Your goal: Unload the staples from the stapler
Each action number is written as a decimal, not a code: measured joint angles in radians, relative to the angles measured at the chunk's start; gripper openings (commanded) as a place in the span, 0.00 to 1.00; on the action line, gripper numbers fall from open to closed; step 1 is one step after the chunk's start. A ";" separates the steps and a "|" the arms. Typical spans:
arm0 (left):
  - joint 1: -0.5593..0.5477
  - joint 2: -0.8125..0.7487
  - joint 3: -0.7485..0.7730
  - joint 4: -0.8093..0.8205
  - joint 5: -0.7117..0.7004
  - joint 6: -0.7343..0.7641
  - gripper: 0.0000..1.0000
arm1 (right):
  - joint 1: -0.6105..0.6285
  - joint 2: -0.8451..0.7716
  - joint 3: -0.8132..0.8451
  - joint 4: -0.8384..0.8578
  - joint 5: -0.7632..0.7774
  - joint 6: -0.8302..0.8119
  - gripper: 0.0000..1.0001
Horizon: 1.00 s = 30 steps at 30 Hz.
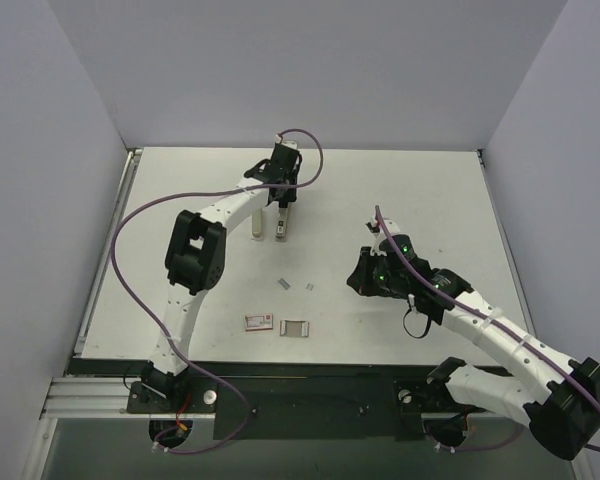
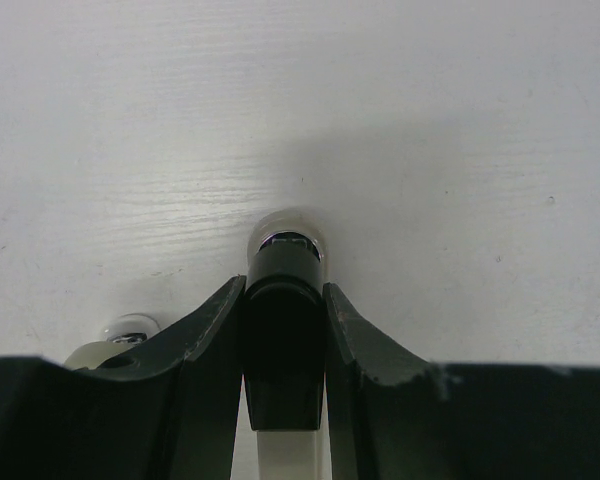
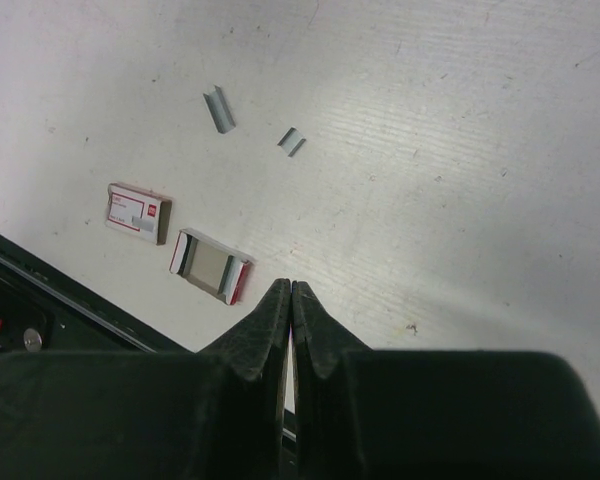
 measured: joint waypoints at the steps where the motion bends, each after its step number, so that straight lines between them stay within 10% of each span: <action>1: 0.003 0.010 0.013 -0.007 0.004 -0.003 0.17 | -0.003 0.006 0.000 0.000 -0.001 0.000 0.00; 11: 0.011 0.023 0.041 -0.001 0.032 0.002 0.83 | -0.023 0.052 0.001 0.004 -0.012 0.000 0.32; 19: 0.007 -0.085 -0.021 0.001 0.077 0.000 0.87 | -0.023 0.072 0.054 -0.014 -0.052 -0.016 0.43; 30: -0.071 -0.676 -0.475 0.053 0.074 -0.044 0.89 | 0.101 0.146 0.094 -0.039 -0.059 -0.022 0.44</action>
